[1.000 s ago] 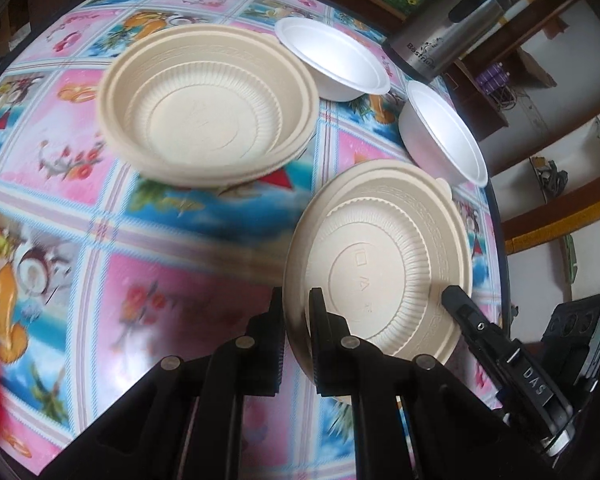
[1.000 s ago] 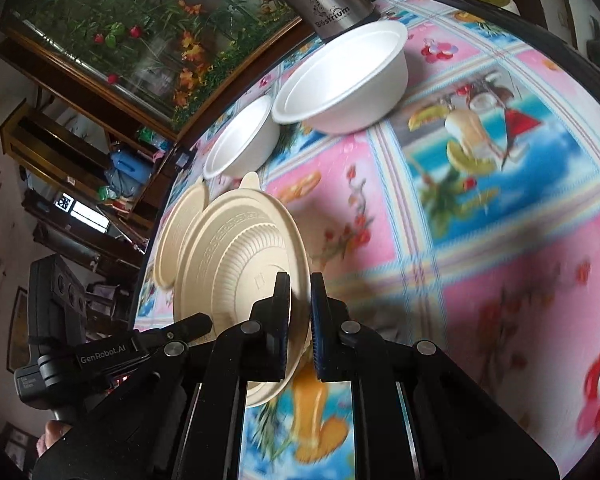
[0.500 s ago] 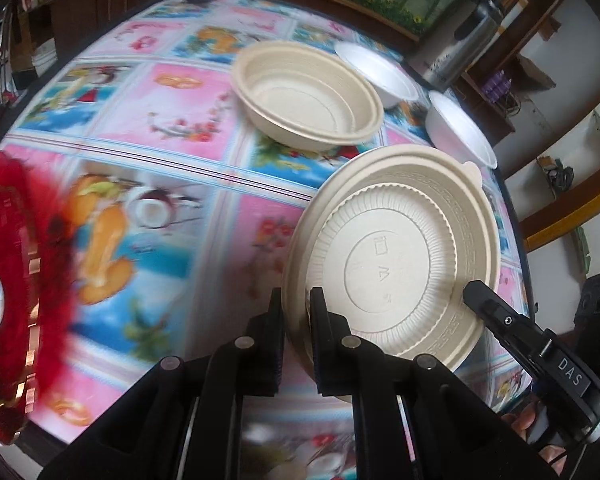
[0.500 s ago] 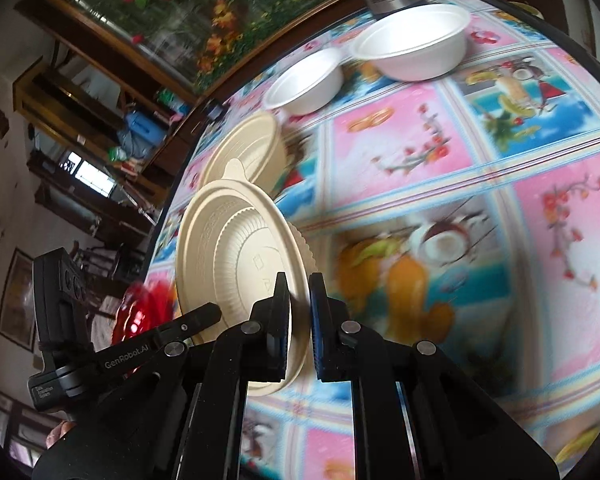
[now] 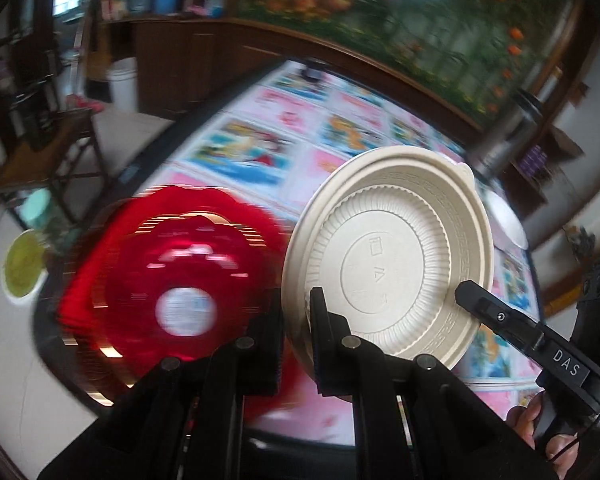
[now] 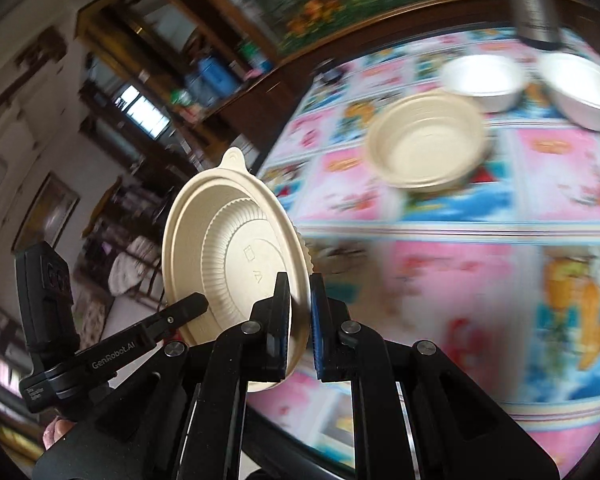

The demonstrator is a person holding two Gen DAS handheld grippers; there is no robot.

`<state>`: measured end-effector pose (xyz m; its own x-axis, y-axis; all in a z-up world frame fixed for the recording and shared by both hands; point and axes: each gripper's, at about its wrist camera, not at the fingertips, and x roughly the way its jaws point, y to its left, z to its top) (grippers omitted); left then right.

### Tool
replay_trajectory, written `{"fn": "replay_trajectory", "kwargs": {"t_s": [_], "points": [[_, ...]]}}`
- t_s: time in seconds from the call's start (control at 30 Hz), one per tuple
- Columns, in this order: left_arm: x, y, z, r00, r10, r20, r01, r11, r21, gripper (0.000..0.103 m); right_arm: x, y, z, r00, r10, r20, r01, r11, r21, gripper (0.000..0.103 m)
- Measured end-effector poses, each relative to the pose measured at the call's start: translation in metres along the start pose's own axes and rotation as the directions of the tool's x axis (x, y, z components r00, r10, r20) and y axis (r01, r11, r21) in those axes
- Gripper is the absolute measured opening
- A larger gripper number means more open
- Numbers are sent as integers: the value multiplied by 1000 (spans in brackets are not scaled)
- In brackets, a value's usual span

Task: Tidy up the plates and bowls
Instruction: 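Carry the beige ribbed bowl with the left tool and lower it onto the red plates, then open the left tool to release the beige bowl and withdraw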

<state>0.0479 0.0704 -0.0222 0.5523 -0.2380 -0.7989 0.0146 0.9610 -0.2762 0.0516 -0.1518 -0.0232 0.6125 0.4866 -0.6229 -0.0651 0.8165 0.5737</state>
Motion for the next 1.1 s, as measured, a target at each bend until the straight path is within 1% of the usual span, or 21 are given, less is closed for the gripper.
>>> {"fn": "replay_trajectory", "kwargs": {"t_s": [0.1,0.23,0.33,0.47,0.6,0.73,0.83,1.0,1.1], "points": [[-1,27,-2,999,45,-2,-45,998,-40,10,31,25,-5,999,15,-47,-17,999,-40,9],[9,62,-5,994,103,-42,-106,990,-91,10,72,48,-15,993,18,-115,-26,997,-70,9],[18,75,-5,989,130,-71,-137,984,-111,10,96,60,-22,988,-2,-151,-13,995,-97,9],[29,86,-6,984,145,-100,-157,980,-125,10,118,67,-27,982,-41,-182,18,992,-127,9],[31,92,-9,984,143,-109,-156,980,-125,11,128,68,-29,979,-60,-196,33,990,-136,10],[33,94,-9,983,144,-115,-158,980,-120,13,126,72,-30,980,-74,-187,45,987,-154,10],[31,97,-10,982,147,-118,-161,979,-124,14,125,73,-30,980,-70,-186,41,987,-156,10],[27,95,-12,981,160,-111,-171,980,-101,15,128,74,-31,979,-61,-196,31,988,-153,10],[25,91,-13,979,175,-106,-183,980,-73,18,131,73,-32,978,-63,-201,33,989,-146,10]]}}
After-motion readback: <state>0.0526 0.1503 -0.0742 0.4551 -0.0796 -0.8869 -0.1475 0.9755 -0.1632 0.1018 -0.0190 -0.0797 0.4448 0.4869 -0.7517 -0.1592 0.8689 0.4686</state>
